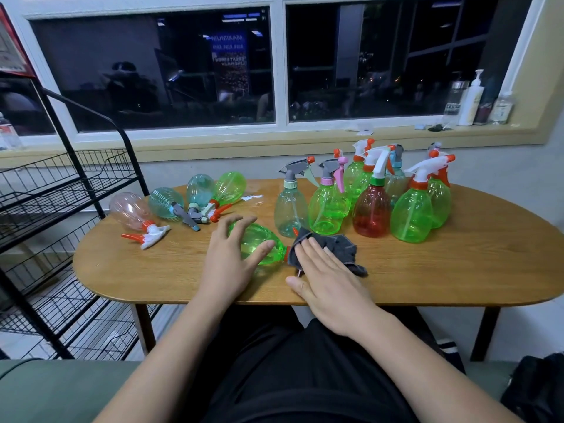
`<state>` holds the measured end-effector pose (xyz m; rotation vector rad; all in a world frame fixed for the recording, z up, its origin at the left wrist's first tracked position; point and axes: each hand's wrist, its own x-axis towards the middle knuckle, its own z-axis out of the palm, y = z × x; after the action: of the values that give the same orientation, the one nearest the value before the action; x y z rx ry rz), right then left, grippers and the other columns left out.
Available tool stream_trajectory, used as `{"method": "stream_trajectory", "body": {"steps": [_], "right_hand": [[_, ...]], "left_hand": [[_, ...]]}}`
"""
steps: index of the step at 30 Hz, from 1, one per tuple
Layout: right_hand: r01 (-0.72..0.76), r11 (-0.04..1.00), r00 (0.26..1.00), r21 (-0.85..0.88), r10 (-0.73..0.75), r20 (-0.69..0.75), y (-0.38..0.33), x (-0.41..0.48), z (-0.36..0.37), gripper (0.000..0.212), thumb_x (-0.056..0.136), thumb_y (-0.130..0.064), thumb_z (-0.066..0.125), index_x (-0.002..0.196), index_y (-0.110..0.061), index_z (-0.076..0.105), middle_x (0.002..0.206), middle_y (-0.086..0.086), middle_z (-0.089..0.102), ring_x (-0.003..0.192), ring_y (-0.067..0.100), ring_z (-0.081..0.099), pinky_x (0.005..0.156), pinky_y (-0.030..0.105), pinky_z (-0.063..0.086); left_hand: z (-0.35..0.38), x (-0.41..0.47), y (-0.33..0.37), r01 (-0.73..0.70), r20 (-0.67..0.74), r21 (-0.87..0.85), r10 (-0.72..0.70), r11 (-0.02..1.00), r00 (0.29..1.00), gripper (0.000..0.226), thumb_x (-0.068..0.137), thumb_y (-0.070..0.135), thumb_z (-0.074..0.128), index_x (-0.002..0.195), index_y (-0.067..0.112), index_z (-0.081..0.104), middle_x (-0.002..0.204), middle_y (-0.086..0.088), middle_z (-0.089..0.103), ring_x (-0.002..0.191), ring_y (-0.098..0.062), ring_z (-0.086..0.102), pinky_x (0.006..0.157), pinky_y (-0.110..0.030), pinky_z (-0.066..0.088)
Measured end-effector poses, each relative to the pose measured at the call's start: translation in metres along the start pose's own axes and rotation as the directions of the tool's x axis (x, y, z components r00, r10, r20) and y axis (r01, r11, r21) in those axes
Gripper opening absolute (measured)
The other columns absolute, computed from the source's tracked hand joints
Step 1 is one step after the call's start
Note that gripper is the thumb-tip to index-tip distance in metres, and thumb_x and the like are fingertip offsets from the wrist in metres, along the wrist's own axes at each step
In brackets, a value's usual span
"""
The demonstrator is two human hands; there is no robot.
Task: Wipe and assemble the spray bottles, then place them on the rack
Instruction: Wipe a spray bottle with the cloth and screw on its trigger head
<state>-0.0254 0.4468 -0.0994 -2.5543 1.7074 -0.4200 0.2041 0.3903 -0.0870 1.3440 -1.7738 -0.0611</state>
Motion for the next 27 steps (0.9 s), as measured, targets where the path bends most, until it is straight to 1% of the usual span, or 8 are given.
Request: {"method": "stream_trajectory", "body": {"steps": [8,11,14,16,18,20,22,27], "right_hand": [[0.09,0.995,0.996,0.033,-0.09,0.003,-0.012,0.003,0.0,0.08,0.11,-0.067,0.017,0.169,-0.021,-0.012,0.175,-0.009,-0.021,0.156,0.0,-0.027,0.13,0.028,-0.014],[0.096,0.995,0.995,0.042,-0.096,0.007,-0.006,-0.001,-0.003,0.077,0.11,-0.067,0.017,0.169,-0.025,-0.01,0.174,-0.013,-0.02,0.156,-0.004,-0.025,0.131,0.028,-0.009],[0.038,0.997,0.999,0.065,-0.039,0.005,0.003,-0.008,-0.004,0.076,0.11,-0.068,0.018,0.169,-0.03,-0.009,0.171,-0.02,-0.02,0.154,-0.008,-0.024,0.132,0.028,-0.005],[-0.036,0.996,0.999,0.088,0.037,-0.008,0.009,-0.009,-0.006,0.076,0.108,-0.07,0.019,0.169,-0.033,-0.009,0.171,-0.024,-0.02,0.153,-0.011,-0.023,0.13,0.026,-0.003],[-0.091,0.984,0.996,0.153,0.094,-0.012,0.013,-0.005,-0.008,0.077,0.107,-0.071,0.022,0.169,-0.036,-0.006,0.171,-0.027,-0.016,0.153,-0.013,-0.02,0.129,0.026,0.004],[-0.104,0.967,0.994,0.231,0.105,0.008,0.014,0.003,-0.011,0.077,0.107,-0.07,0.027,0.17,-0.036,-0.004,0.171,-0.028,-0.014,0.152,-0.015,-0.019,0.127,0.026,0.008],[-0.096,0.945,0.995,0.312,0.098,0.01,0.015,0.011,-0.013,0.078,0.108,-0.067,0.032,0.17,-0.035,-0.002,0.172,-0.026,-0.012,0.154,-0.013,-0.017,0.127,0.027,0.008],[-0.08,0.915,0.988,0.395,0.124,-0.088,0.017,0.028,-0.012,0.073,0.11,-0.059,0.041,0.171,-0.029,0.014,0.176,-0.019,0.004,0.159,-0.005,-0.005,0.133,0.034,0.008]], "left_hand": [[0.001,0.001,-0.001,-0.021,-0.004,0.038,0.021,0.999,1.0,0.067,0.089,0.072,0.061,0.145,0.035,0.057,0.146,0.006,0.044,0.138,-0.019,0.046,0.111,-0.043,0.047],[0.001,0.0,-0.001,-0.02,-0.009,0.042,0.02,0.999,1.0,0.065,0.09,0.071,0.063,0.144,0.035,0.058,0.146,0.006,0.044,0.138,-0.019,0.047,0.11,-0.043,0.047],[0.0,0.0,0.0,-0.017,-0.016,0.041,0.018,0.999,1.0,0.063,0.09,0.071,0.064,0.142,0.036,0.059,0.145,0.008,0.044,0.137,-0.017,0.048,0.108,-0.042,0.049],[0.0,0.0,-0.001,-0.018,-0.02,0.045,0.019,0.999,1.0,0.063,0.09,0.071,0.065,0.141,0.036,0.059,0.145,0.009,0.044,0.137,-0.017,0.048,0.108,-0.042,0.049],[0.0,0.0,-0.002,-0.023,-0.027,0.053,0.025,0.998,0.999,0.062,0.09,0.071,0.066,0.14,0.036,0.059,0.144,0.008,0.045,0.137,-0.017,0.048,0.109,-0.043,0.049],[0.0,0.0,-0.003,-0.023,-0.036,0.06,0.025,0.998,0.999,0.061,0.089,0.072,0.067,0.138,0.036,0.059,0.143,0.007,0.046,0.137,-0.018,0.048,0.109,-0.045,0.049],[0.0,-0.001,-0.003,-0.015,-0.044,0.063,0.017,0.998,0.999,0.061,0.088,0.073,0.067,0.136,0.037,0.06,0.142,0.006,0.047,0.136,-0.019,0.049,0.106,-0.045,0.051],[-0.003,-0.002,-0.002,0.007,-0.038,0.064,-0.004,0.998,0.999,0.063,0.086,0.077,0.064,0.136,0.039,0.058,0.141,0.008,0.046,0.135,-0.018,0.05,0.097,-0.043,0.054]]}}
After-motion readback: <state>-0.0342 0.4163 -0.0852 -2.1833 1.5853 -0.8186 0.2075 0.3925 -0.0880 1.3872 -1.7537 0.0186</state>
